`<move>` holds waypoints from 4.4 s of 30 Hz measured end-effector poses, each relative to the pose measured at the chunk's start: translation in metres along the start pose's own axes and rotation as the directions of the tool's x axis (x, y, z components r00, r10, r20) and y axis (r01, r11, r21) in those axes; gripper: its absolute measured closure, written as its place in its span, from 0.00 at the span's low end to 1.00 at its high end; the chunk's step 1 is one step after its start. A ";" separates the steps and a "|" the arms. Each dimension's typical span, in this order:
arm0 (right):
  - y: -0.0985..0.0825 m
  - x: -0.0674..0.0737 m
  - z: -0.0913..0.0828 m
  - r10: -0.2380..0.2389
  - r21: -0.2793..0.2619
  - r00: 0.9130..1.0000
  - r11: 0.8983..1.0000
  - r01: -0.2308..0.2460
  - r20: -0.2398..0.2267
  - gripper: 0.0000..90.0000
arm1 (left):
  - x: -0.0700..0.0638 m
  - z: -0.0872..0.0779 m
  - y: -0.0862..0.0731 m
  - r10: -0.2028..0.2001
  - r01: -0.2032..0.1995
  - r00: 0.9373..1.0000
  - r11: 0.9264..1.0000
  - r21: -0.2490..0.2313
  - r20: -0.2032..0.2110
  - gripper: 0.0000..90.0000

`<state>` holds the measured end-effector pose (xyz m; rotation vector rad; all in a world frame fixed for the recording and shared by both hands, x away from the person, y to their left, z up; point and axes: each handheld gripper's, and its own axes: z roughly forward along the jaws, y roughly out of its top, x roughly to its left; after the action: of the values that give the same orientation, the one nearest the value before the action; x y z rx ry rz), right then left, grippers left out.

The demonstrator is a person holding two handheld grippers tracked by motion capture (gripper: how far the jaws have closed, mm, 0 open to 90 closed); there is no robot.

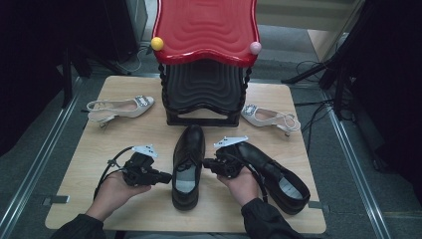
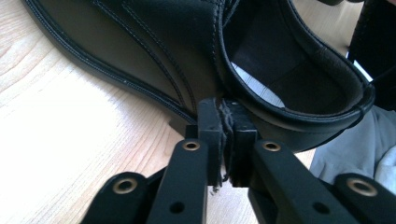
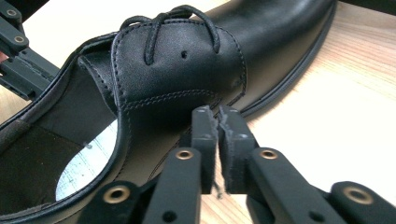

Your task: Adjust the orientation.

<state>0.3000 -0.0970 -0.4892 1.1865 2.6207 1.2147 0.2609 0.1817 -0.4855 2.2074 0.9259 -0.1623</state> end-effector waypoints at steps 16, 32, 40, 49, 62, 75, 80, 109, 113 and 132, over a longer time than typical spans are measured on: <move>-0.012 0.003 -0.035 -0.042 -0.019 0.997 0.999 0.041 -0.058 0.50 | 0.009 -0.020 -0.002 -0.025 0.024 1.000 0.997 -0.079 -0.003 0.43; -0.028 -0.003 -0.068 -0.038 -0.042 0.998 0.998 0.036 -0.051 0.50 | 0.013 -0.020 0.011 0.010 -0.012 0.999 0.998 -0.054 -0.034 0.37; -0.035 -0.005 -0.080 -0.032 -0.051 0.998 0.998 0.030 -0.044 0.50 | 0.012 -0.020 0.017 0.012 -0.013 1.000 0.998 -0.057 -0.018 0.37; -0.041 -0.011 -0.096 0.007 -0.054 1.000 0.999 -0.008 -0.016 0.49 | 0.014 -0.017 0.020 0.025 -0.026 0.999 0.999 -0.044 -0.019 0.37; -0.058 -0.024 -0.120 0.027 -0.063 0.999 0.998 -0.024 0.041 0.49 | 0.016 -0.014 0.026 0.041 -0.042 0.999 0.998 -0.049 -0.017 0.37; -0.075 -0.033 -0.143 0.045 -0.068 0.995 0.997 -0.039 0.084 0.54 | 0.018 -0.012 0.029 0.041 -0.041 0.999 0.998 -0.042 -0.017 0.37; -0.080 -0.035 -0.150 0.055 -0.070 0.994 0.996 -0.048 0.097 0.55 | 0.018 -0.012 0.029 0.044 -0.043 0.999 0.998 -0.044 0.000 0.37; -0.109 -0.061 -0.169 0.142 -0.081 0.970 0.988 -0.129 0.196 0.63 | 0.017 -0.010 0.030 0.042 -0.042 0.999 0.998 -0.046 -0.002 0.37; -0.104 -0.063 -0.163 0.137 -0.082 0.968 0.989 -0.122 0.212 0.63 | 0.016 -0.011 0.031 0.043 -0.044 0.999 0.997 -0.067 -0.013 0.37; -0.087 -0.067 -0.141 0.203 -0.014 0.965 0.979 -0.204 0.166 0.88 | 0.019 -0.013 0.028 0.033 -0.035 0.999 0.997 -0.063 -0.032 0.37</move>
<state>0.2486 -0.2671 -0.4674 1.5188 2.4304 1.0833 0.2919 0.1877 -0.4673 2.1707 0.8973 -0.0820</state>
